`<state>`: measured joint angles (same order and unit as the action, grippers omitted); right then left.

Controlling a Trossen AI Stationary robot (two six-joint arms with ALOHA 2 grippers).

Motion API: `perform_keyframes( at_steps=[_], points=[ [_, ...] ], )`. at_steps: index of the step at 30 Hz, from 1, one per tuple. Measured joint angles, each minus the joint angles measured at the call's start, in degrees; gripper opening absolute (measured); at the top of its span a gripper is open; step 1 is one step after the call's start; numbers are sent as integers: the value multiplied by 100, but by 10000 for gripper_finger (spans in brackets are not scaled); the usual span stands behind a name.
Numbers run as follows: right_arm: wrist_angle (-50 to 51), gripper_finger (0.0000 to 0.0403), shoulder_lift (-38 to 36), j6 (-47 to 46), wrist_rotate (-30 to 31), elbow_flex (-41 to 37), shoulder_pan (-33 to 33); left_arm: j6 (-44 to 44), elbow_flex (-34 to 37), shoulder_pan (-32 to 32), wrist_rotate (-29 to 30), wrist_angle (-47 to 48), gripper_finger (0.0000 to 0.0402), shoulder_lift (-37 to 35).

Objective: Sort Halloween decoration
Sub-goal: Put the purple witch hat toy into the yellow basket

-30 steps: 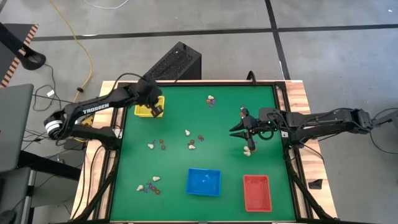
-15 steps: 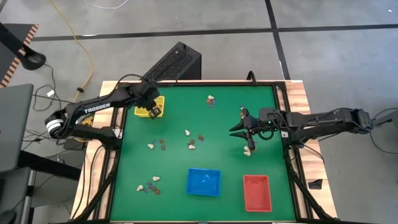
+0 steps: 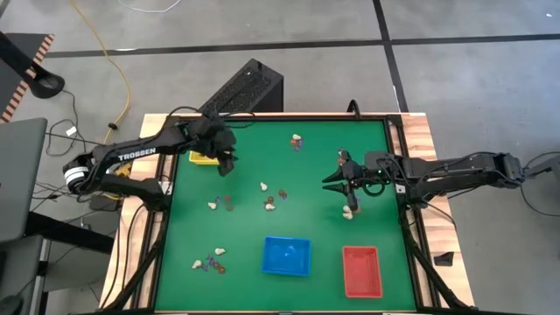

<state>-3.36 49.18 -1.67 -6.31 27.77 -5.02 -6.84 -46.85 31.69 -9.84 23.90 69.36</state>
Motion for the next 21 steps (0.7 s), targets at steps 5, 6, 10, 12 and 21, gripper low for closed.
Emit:
perform_keyframes(
  at_steps=[5, 6, 10, 12, 21],
  points=[
    [-72, 120, 239, -132, 346, 0, 0, -109, 20, -698, -669, -1054, 162, 4],
    [-118, 120, 337, -168, 439, 0, 0, -218, 23, -874, -709, -1169, 162, 4],
    [-510, 120, 893, -153, 827, -2, 0, -659, 213, -1490, -968, -2052, 162, -5],
    [-830, 120, 1191, -142, 917, -1, 0, -696, 494, -1663, -1043, -2802, 162, -43],
    [-1627, 120, 2177, 153, 1337, 345, -151, -660, 1377, -1517, -982, -4152, 162, -96]
  ],
)
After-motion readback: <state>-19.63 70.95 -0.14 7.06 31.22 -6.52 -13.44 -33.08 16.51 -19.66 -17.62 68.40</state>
